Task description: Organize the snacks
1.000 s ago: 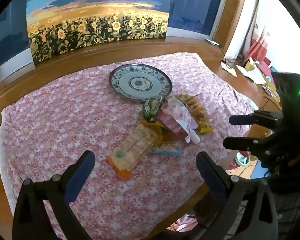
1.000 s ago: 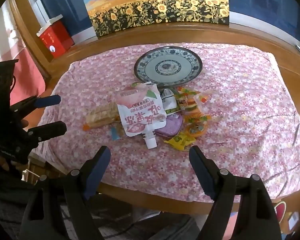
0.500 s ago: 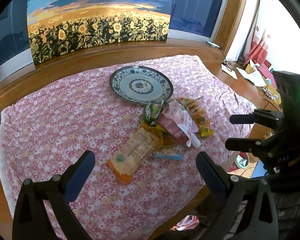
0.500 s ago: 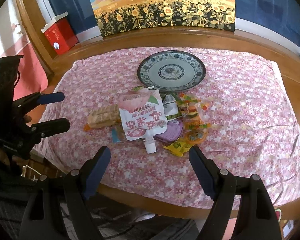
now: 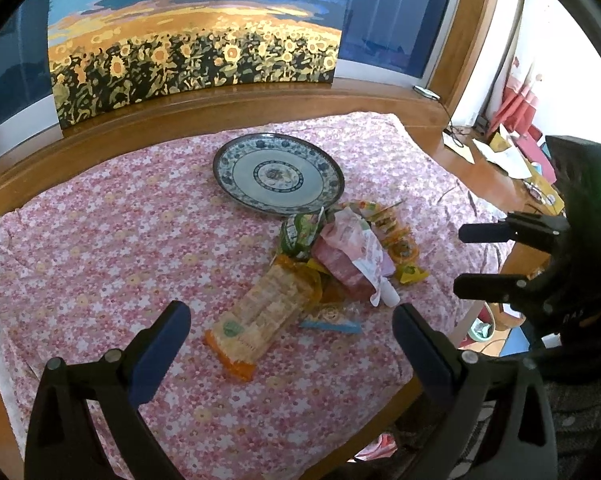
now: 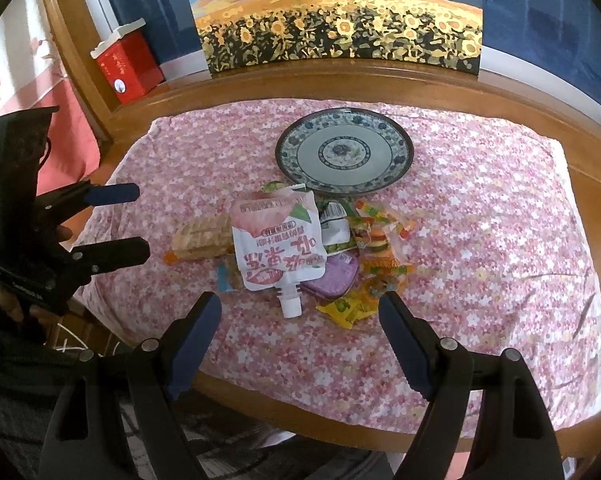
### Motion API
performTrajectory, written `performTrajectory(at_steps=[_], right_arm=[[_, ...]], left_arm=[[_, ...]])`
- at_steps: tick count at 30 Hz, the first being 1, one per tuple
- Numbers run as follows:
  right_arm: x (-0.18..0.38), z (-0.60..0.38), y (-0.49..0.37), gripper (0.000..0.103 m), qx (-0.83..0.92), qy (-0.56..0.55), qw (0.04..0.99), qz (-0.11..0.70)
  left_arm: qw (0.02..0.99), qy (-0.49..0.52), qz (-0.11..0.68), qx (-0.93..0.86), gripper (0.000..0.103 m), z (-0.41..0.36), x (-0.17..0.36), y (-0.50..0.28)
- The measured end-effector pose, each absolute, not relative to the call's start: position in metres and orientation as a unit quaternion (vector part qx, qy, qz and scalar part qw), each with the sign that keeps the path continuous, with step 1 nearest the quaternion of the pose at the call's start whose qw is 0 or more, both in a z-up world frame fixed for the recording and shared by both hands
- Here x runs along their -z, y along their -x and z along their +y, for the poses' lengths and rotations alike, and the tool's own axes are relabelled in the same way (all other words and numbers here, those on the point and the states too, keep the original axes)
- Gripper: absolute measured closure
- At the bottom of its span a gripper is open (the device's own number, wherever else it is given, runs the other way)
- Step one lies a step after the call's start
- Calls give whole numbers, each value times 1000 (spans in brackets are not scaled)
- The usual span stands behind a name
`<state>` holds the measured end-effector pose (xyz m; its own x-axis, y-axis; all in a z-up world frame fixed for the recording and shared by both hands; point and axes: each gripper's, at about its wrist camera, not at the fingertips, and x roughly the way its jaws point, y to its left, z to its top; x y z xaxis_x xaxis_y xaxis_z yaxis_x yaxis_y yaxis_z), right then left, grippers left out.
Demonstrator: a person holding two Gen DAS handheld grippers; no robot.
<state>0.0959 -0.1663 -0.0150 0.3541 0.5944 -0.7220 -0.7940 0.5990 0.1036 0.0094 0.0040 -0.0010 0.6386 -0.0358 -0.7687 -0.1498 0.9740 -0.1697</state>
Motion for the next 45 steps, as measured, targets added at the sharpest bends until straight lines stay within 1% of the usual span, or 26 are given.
performTrajectory(at_steps=[26, 36, 45], right_arm=[[18, -155, -106, 20, -425, 134, 810, 380], [19, -152, -102, 20, -435, 150, 802, 381], [19, -154, -102, 20, -432, 145, 801, 387]], left_arm=[[896, 115, 428, -24, 0, 15, 3, -16], [895, 97, 434, -29, 0, 8, 6, -17], [896, 110, 430, -12, 0, 8, 5, -19]])
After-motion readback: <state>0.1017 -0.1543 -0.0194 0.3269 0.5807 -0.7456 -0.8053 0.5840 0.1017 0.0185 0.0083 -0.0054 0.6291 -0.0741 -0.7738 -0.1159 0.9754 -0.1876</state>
